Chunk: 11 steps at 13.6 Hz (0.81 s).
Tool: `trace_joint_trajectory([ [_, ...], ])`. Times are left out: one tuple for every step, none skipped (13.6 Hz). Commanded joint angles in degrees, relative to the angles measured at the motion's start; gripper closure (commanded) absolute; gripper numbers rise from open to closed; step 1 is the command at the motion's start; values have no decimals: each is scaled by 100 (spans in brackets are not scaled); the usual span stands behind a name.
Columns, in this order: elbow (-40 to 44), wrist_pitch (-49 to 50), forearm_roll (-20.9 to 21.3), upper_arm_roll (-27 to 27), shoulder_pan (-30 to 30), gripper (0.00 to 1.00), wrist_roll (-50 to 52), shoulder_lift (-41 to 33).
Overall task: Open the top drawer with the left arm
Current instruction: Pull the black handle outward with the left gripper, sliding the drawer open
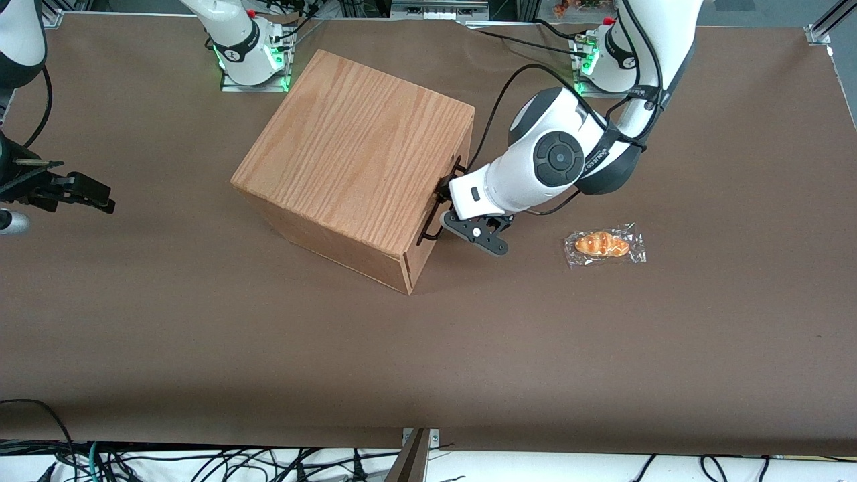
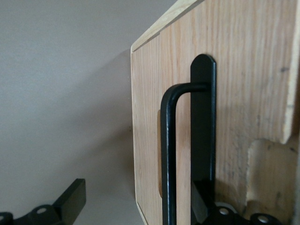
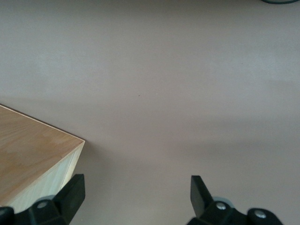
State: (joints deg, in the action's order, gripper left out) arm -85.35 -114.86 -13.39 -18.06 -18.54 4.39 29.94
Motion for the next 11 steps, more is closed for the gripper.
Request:
trace_joint_trajectory([
  [141,-89,-59,13,-71,0,-139,152],
  [132,-89,-59,22,-54,0,-166,179],
  [132,-89,-50,40,-36,0,-166,222],
  [132,-89,-15,40,-27,0,-166,258],
  [132,-89,124,40,-18,0,-166,284],
  [132,-89,256,40,-18,0,-166,302],
  [124,-89,275,49,-9,0,-166,311],
  [123,-89,284,49,8,0,-166,319],
  [115,-81,284,57,17,0,-184,320],
  [115,-55,284,66,26,0,-210,320],
  [115,-20,284,75,78,0,-271,311],
])
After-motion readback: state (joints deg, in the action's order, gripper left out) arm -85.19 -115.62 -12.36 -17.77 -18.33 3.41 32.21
